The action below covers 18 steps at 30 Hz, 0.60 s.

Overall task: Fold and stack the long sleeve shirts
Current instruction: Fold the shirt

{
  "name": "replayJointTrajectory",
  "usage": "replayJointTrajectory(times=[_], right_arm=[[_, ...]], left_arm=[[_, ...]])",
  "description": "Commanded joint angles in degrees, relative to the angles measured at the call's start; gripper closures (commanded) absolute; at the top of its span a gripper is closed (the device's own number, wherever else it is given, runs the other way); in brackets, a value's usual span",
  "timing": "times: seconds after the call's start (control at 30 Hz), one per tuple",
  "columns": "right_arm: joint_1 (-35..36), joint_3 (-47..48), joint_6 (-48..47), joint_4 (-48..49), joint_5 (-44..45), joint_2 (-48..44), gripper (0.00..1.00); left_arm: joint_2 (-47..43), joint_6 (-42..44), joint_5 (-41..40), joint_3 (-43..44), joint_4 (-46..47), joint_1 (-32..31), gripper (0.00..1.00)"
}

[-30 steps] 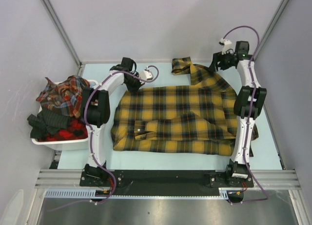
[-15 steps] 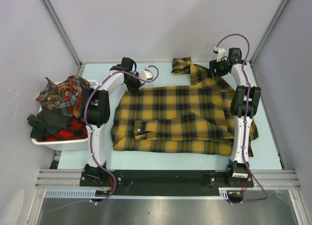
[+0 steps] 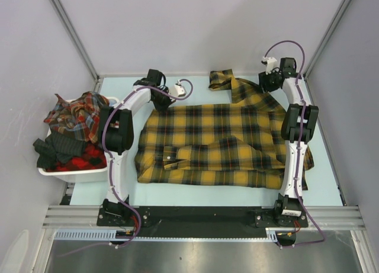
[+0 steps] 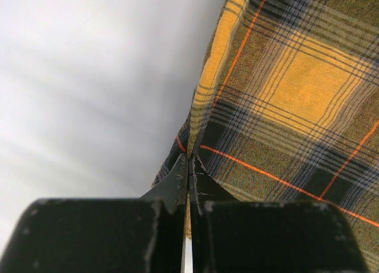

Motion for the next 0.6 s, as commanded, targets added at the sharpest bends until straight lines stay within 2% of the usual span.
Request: replayJointTrajectory(times=[0.0, 0.03, 0.3, 0.57], right_arm=[[-0.11, 3.17, -2.03, -0.22, -0.53, 0.93, 0.80], [-0.37, 3.80, -1.95, -1.02, -0.97, 0.84, 1.00], [-4.76, 0.29, 2.53, -5.24, -11.33, -9.96, 1.00], [-9.33, -6.03, 4.46, -11.92, -17.23, -18.22, 1.00]], left_arm=[[-3.75, -0.24, 0.51, 0.67, 0.96, 0.49, 1.00], [-4.10, -0.41, 0.59, 0.76, 1.05, 0.49, 1.00], [-9.81, 2.13, 1.21, -3.71, 2.10, 1.19, 1.00], [-14.91, 4.68, -0.11, -10.21, 4.48, 1.19, 1.00]])
